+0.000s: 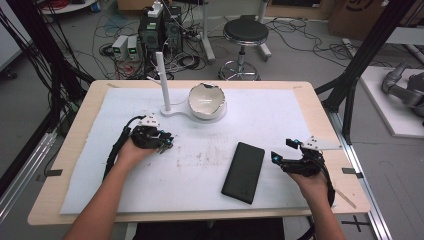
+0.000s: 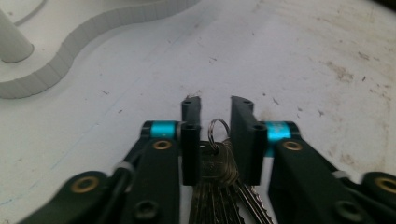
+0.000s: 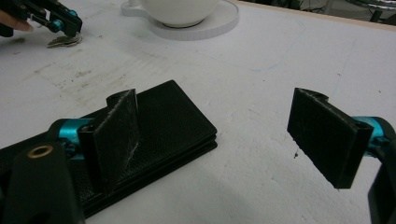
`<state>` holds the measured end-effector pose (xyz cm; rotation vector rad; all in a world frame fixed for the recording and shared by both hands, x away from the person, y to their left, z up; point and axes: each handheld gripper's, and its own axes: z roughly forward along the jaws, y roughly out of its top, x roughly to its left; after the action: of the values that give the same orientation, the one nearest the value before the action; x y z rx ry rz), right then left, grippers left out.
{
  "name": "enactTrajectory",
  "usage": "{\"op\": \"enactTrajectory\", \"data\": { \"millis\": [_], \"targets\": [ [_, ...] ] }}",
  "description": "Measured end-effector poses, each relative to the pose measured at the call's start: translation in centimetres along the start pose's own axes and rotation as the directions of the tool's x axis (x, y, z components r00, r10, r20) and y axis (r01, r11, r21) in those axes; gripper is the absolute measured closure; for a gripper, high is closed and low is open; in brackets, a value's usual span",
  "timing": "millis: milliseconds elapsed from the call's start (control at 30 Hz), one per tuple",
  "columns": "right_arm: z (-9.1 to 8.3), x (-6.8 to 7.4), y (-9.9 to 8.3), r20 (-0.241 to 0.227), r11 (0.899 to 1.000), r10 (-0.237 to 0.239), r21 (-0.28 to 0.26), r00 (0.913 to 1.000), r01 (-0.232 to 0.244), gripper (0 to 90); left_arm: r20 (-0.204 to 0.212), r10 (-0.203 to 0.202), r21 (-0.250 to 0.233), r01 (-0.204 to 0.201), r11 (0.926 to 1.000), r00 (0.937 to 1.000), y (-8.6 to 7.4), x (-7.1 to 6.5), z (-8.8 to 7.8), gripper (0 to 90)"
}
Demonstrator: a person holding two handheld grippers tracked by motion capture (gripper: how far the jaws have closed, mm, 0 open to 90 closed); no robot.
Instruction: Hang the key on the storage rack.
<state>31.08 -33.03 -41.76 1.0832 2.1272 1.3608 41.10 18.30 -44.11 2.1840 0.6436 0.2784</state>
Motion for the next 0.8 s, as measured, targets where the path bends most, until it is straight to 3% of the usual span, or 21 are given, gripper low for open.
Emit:
{"op": "enactTrajectory", "data": {
  "millis": [67,167,300,467,533,567,667,700,800],
  "targets": [
    [0.0,0.0,0.0,-0.001,1.0,-0.003,0.005,1.0,0.003,17.3,0.001,0.019,0.001,-0.019,0.9998,0.9998,0.0,-0.2,0.0,86.5],
    [0.1,0.1,0.0,-0.002,1.0,-0.008,0.01,1.0,0.008,17.3,0.012,0.015,0.007,-0.015,0.9999,0.9998,0.2,-0.2,-0.2,87.8],
    [0.2,0.3,0.0,-0.007,1.0,-0.012,0.015,0.9999,0.012,17.3,-0.005,0.0,-0.012,0.0,0.9999,1.0,0.5,-0.4,-1.0,88.0],
    [0.5,0.5,0.0,-0.019,0.999,-0.022,0.023,0.9996,0.023,17.3,-0.001,-0.01,-0.118,0.01,0.9929,0.9999,2.4,-0.5,-4.2,88.0],
    [0.5,0.5,0.0,-0.02,0.999,-0.019,0.026,0.9996,0.019,17.3,-0.003,-0.009,-0.13,0.009,0.9915,1.0,2.7,-0.6,-4.6,88.0],
    [0.6,0.6,0.0,-0.024,0.999,-0.018,0.032,0.9996,0.018,17.3,0.002,-0.007,-0.166,0.007,0.9861,1.0,3.6,-0.5,-5.5,88.0],
    [0.7,0.7,0.1,-0.03,0.999,-0.021,0.028,0.9993,0.022,17.3,0.005,-0.006,-0.179,0.007,0.9839,1.0,4.8,-0.3,-6.2,87.9],
    [0.7,0.7,0.1,-0.031,0.999,-0.019,0.029,0.9993,0.02,17.3,-0.014,0.011,-0.164,-0.013,0.9864,0.9998,5.8,-0.2,-6.6,87.9],
    [0.8,0.8,0.2,-0.033,0.999,-0.022,0.028,0.9992,0.023,17.3,-0.017,0.027,-0.181,-0.03,0.983,0.9995,7.7,0.1,-7.2,87.9]
  ]
}}
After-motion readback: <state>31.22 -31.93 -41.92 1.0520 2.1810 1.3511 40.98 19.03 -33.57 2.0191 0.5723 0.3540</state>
